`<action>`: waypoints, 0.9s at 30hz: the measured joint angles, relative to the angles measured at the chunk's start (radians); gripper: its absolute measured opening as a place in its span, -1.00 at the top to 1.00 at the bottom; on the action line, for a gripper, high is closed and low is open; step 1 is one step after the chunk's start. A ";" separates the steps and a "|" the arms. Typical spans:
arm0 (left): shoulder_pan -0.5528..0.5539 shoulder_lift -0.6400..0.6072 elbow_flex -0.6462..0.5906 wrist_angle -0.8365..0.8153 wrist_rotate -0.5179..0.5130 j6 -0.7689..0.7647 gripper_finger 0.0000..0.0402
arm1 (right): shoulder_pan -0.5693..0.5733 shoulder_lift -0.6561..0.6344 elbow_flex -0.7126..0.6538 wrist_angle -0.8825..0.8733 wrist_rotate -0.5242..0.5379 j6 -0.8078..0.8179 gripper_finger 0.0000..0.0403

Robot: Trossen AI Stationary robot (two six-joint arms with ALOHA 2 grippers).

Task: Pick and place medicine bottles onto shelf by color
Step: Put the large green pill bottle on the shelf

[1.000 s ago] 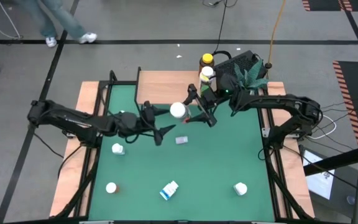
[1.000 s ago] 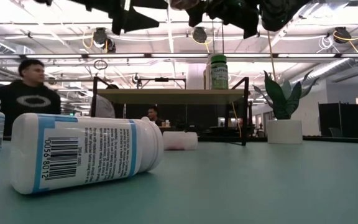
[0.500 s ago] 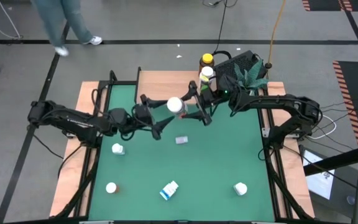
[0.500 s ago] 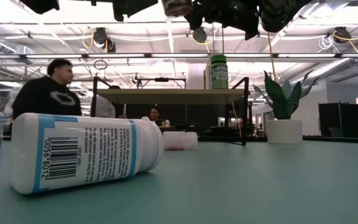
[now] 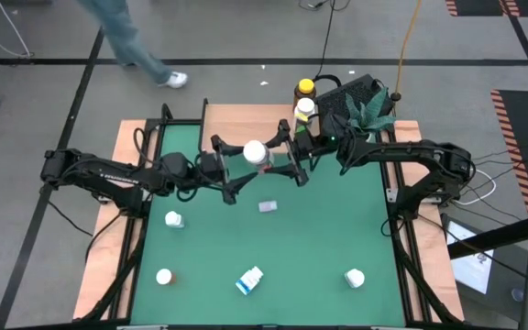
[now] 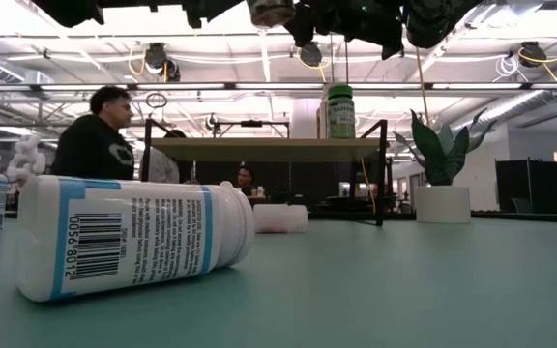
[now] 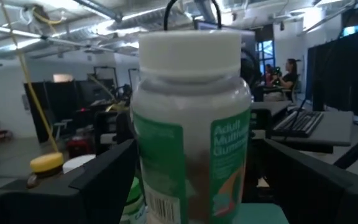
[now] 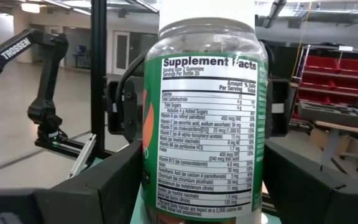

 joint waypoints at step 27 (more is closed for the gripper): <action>0.013 0.089 0.035 0.071 0.079 0.022 -0.68 | 0.023 -0.002 0.002 -0.032 0.019 -0.054 -0.41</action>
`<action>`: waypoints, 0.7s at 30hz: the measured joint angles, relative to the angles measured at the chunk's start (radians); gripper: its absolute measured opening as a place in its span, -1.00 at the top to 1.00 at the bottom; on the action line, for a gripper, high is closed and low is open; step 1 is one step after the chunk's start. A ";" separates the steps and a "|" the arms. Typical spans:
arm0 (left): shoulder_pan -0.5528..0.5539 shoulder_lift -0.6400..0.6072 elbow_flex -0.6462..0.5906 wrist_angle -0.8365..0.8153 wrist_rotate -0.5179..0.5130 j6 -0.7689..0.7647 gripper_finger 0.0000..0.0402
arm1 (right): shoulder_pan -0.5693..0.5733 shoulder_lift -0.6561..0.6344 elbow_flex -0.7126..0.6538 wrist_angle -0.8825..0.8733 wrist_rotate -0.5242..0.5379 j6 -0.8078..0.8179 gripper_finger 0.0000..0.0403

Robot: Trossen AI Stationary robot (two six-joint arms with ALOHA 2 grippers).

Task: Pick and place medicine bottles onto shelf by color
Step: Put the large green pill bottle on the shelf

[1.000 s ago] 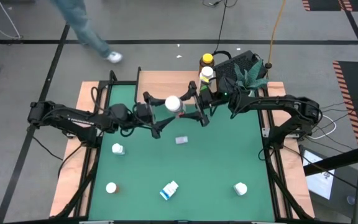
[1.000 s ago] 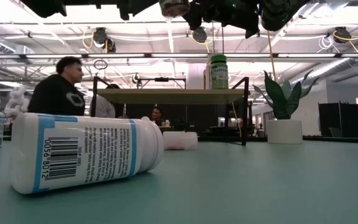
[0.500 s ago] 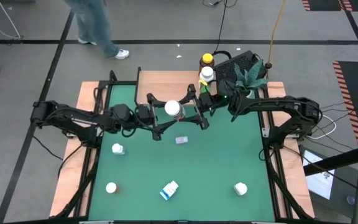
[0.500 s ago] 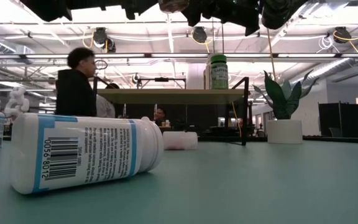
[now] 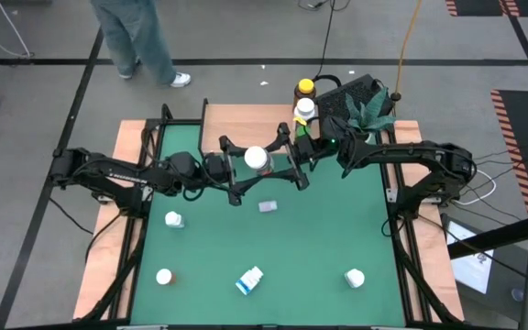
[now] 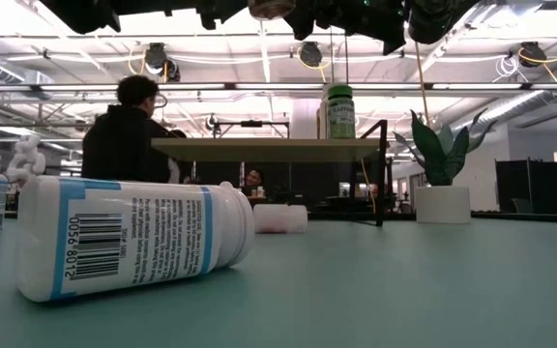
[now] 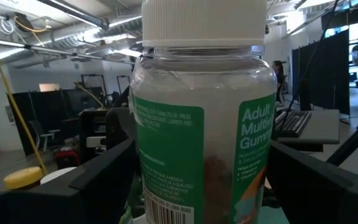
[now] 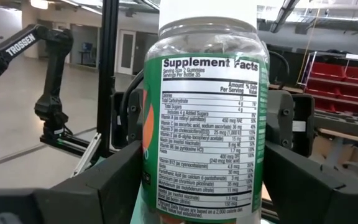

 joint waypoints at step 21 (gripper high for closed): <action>0.001 -0.001 0.003 -0.062 -0.098 0.000 -0.41 | -0.054 -0.004 0.000 -0.039 0.011 0.039 -0.71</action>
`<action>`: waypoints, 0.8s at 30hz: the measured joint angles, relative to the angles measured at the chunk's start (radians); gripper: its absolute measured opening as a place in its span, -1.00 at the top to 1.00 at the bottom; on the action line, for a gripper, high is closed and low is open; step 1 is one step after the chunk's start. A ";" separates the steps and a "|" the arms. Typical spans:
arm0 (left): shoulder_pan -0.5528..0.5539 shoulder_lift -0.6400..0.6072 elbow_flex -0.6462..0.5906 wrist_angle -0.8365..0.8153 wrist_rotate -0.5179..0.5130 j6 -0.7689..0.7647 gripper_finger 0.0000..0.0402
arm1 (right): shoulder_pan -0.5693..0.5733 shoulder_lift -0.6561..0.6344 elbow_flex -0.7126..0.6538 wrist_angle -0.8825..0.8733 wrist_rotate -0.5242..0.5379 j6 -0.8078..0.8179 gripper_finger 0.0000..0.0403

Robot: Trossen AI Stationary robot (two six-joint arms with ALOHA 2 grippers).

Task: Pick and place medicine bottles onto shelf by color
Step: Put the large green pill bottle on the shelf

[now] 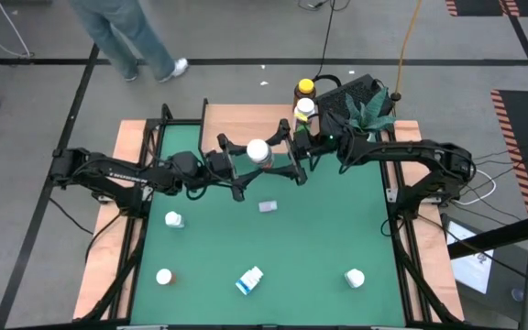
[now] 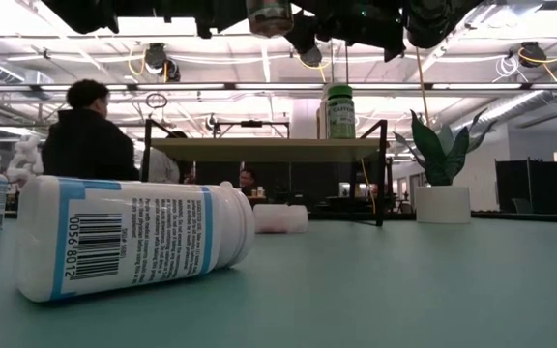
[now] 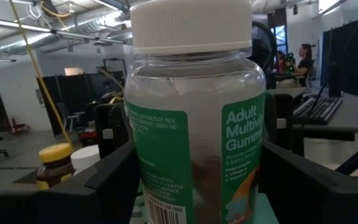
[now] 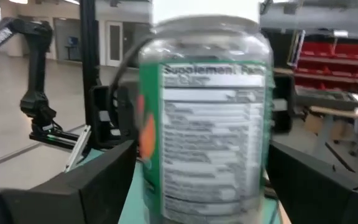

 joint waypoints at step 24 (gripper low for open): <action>0.008 -0.002 0.000 -0.194 -0.162 -0.019 -0.44 | -0.048 -0.164 -0.001 -0.293 0.143 -0.134 -0.71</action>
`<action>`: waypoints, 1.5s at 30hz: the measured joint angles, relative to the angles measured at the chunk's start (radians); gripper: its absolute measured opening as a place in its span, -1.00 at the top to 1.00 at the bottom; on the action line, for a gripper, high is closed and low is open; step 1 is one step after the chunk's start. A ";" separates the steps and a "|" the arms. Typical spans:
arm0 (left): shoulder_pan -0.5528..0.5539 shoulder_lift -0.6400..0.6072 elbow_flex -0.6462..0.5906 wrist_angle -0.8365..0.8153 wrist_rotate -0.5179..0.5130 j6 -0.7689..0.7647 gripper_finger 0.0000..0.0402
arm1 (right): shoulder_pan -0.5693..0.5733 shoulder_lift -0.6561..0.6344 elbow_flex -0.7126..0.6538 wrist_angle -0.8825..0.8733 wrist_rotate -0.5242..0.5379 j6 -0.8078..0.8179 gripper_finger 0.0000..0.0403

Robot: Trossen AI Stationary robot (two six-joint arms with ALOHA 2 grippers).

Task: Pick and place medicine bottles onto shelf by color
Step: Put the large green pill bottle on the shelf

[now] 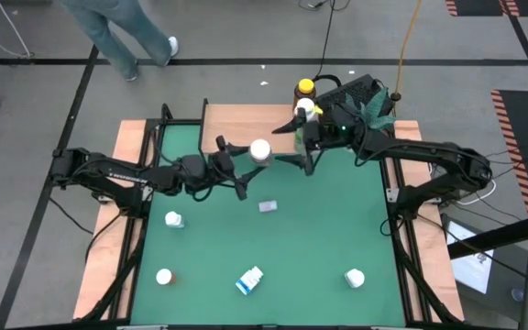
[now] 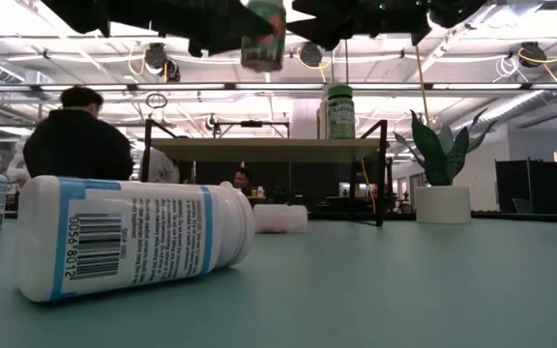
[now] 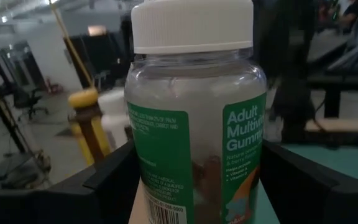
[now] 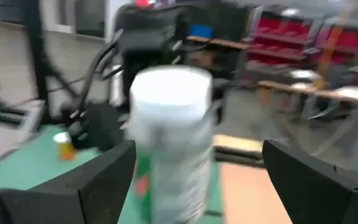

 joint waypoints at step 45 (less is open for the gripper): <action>0.035 0.000 -0.002 -0.229 0.029 -0.145 -0.44 | 0.135 0.283 0.684 -0.822 0.168 0.050 -0.71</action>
